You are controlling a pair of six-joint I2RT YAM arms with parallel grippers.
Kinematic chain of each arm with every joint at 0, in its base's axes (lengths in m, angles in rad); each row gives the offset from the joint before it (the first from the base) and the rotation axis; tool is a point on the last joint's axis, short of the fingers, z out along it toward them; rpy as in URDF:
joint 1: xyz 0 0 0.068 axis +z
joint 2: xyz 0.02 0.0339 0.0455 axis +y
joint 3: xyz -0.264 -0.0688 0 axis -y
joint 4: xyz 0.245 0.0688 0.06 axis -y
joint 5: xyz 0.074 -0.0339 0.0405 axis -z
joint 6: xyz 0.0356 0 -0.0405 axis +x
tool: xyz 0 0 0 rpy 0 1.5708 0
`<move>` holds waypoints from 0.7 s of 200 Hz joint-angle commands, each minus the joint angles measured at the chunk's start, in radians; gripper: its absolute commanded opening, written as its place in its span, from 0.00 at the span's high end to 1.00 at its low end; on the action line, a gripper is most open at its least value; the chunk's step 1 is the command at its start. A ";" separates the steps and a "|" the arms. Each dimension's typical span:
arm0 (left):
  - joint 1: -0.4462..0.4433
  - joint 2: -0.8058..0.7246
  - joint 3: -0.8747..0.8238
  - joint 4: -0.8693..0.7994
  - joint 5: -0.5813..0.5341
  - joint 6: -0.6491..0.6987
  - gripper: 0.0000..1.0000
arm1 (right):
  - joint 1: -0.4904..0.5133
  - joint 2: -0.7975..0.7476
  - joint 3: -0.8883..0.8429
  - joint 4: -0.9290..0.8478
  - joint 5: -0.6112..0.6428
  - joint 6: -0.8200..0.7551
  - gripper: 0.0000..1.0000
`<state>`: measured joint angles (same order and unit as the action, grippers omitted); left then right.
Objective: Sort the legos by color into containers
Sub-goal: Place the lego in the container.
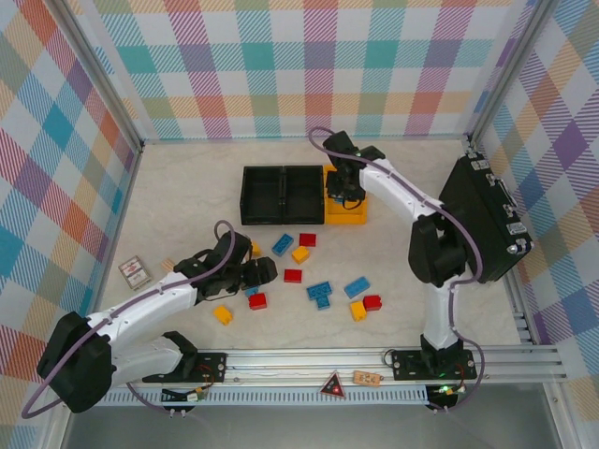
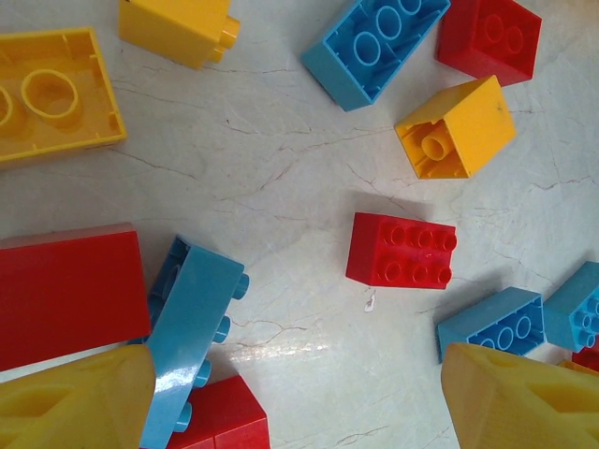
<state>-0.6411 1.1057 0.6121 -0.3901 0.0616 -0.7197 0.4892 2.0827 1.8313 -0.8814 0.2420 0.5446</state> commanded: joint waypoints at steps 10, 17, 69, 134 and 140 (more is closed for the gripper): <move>-0.012 -0.019 0.001 -0.005 -0.025 -0.024 0.20 | -0.011 0.040 0.032 -0.049 0.008 -0.011 0.75; -0.011 -0.017 0.001 -0.005 -0.025 -0.023 0.20 | -0.011 0.048 0.035 -0.050 0.008 -0.011 0.75; -0.015 -0.013 0.004 -0.004 -0.025 -0.026 0.20 | -0.013 0.094 0.060 -0.051 0.002 -0.004 0.65; -0.016 -0.024 0.003 -0.012 -0.042 -0.030 0.20 | -0.008 0.032 0.055 -0.050 -0.012 -0.011 0.51; -0.017 -0.023 0.003 -0.012 -0.045 -0.030 0.20 | -0.008 0.014 0.045 -0.045 -0.016 -0.012 0.52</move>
<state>-0.6468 1.1030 0.6121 -0.3901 0.0372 -0.7410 0.4732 2.1662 1.8702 -0.9104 0.2420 0.5373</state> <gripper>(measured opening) 0.800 0.484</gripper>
